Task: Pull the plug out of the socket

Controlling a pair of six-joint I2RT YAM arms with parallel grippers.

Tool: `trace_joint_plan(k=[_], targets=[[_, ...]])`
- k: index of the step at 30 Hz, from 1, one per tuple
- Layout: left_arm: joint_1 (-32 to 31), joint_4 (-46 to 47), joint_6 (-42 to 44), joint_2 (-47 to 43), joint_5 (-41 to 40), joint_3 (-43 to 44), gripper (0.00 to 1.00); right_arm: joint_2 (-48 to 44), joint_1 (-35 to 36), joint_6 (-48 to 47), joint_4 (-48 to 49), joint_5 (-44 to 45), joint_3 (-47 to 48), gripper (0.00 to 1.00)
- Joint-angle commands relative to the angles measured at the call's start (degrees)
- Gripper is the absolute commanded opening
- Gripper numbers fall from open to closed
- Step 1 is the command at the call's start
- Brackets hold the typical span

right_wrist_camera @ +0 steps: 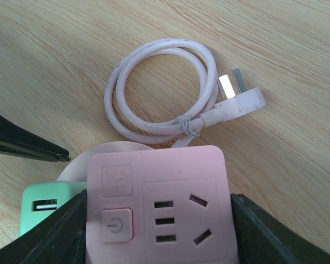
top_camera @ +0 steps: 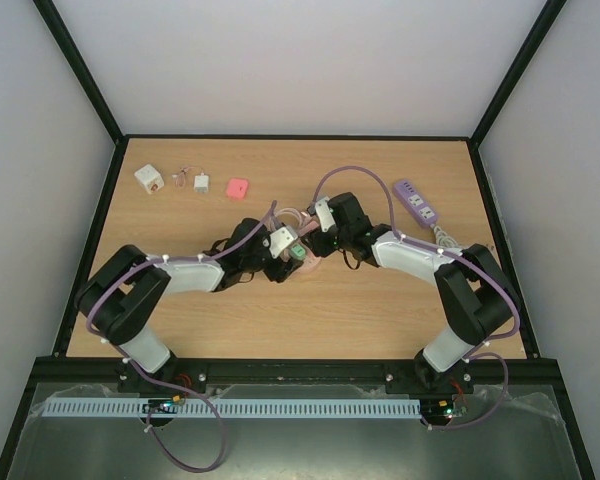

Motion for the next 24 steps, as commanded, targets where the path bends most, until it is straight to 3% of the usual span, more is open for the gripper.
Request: trace_joint_plan(k=[1, 16, 24], targets=[[-0.61, 4.35, -0.77, 1.34, -2.30, 0.74, 0.72, 0.59, -0.47, 0.74, -1.32, 1.02, -1.04, 0.47], [-0.87, 9.26, -1.60, 4.37, -2.64, 1.41, 0.48, 1.33, -0.47, 0.44, -1.73, 0.25, -0.76, 0.42], [-1.17, 10.70, -0.76, 1.79, -3.21, 0.09, 0.36, 1.96, -0.47, 0.20, -1.77, 0.78, -0.68, 0.39]])
